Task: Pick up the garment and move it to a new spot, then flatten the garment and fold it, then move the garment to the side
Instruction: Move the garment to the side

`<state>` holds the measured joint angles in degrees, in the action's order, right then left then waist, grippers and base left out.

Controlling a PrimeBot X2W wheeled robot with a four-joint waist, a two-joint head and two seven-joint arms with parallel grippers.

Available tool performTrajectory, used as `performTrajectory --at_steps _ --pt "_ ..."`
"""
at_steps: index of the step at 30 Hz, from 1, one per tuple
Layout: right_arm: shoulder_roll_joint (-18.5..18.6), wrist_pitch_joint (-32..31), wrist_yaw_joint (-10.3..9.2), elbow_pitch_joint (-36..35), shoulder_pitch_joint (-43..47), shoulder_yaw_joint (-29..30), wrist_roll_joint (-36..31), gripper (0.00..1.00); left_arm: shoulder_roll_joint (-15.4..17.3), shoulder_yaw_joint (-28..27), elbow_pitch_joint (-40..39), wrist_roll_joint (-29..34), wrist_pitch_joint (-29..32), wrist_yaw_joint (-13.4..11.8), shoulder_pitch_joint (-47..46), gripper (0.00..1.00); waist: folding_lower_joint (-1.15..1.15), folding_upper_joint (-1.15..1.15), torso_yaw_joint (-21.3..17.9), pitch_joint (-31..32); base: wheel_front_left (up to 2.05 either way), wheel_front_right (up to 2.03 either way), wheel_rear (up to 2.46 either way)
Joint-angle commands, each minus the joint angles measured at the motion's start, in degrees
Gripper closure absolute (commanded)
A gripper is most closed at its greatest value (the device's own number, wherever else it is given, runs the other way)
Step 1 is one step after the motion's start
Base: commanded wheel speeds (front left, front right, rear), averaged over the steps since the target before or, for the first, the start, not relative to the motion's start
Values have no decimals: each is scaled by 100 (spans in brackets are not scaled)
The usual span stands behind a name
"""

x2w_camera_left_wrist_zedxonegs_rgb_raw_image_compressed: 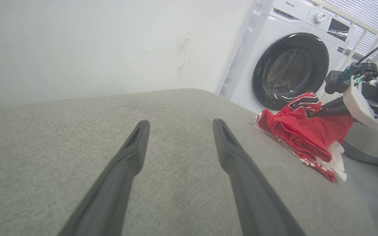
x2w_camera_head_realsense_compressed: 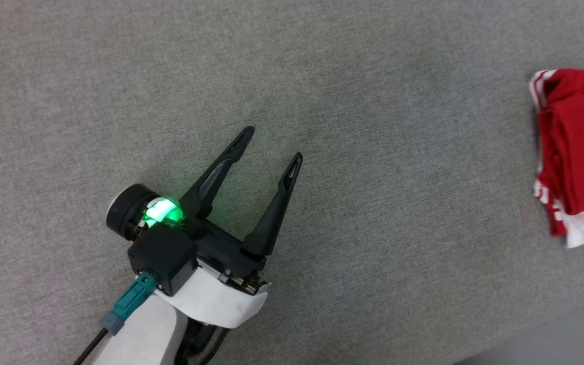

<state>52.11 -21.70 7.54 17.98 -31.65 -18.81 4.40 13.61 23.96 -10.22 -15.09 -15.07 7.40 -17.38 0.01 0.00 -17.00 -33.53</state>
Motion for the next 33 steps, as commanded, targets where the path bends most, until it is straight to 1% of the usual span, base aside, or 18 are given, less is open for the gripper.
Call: performTrajectory --at_steps 1,3,4,8,13,14,15,16,21,23,27,29,33 --pt "28 177 -10 191 -187 173 -96 100 47 -6 -94 35 -13 4 -105 0 -1 0 46 -126 0 0 0" --pt "-35 340 -10 425 -234 315 -141 100 99 -22 -157 41 -13 4 -116 0 -1 0 70 -182 0 0 0" --pt "-35 340 -10 425 -234 315 -141 100 99 -22 -157 41 -13 4 -116 0 -1 0 70 -182 0 0 0" --pt "-222 624 -10 805 -410 633 -227 100 153 -73 -261 38 -13 4 -164 0 -1 0 96 -290 0 0 0" --pt "-496 780 -10 1150 -526 884 -303 100 195 -119 -239 19 -13 4 -186 0 -1 0 114 -319 0 0 0" --pt "-523 839 -10 1181 -541 914 -368 93 182 -134 -223 6 -13 4 -186 0 -1 0 127 -294 0 0 0" --pt "-574 833 -10 1229 -544 963 -399 4 167 -163 -205 -12 -13 4 -181 0 -1 0 139 -254 0 0 0" --pt "-628 815 -9 1266 -528 993 -426 0 143 -192 -189 -22 -13 4 -168 0 -1 0 154 -202 0 0 0" --pt "-735 836 -10 1110 -474 1109 -474 0 -9 -458 -63 -119 -13 3 32 0 -1 0 293 273 0 0 0" --pt "-799 883 -10 940 -460 1181 -413 0 -153 -687 21 -149 -13 -68 168 0 -1 0 387 545 0 0 0" --pt "-1134 1100 -10 490 -317 1467 -115 0 -338 -1190 199 -203 -13 -161 417 0 -1 0 594 1131 0 0 0" --pt "-1394 1250 -9 185 -208 1612 51 0 -407 -1385 265 -155 -12 -218 593 0 -1 0 697 1410 0 0 0" --pt "-1963 1525 -8 -539 148 1854 297 0 -432 -1786 414 -148 -13 -289 906 0 -1 0 883 1878 0 0 0"
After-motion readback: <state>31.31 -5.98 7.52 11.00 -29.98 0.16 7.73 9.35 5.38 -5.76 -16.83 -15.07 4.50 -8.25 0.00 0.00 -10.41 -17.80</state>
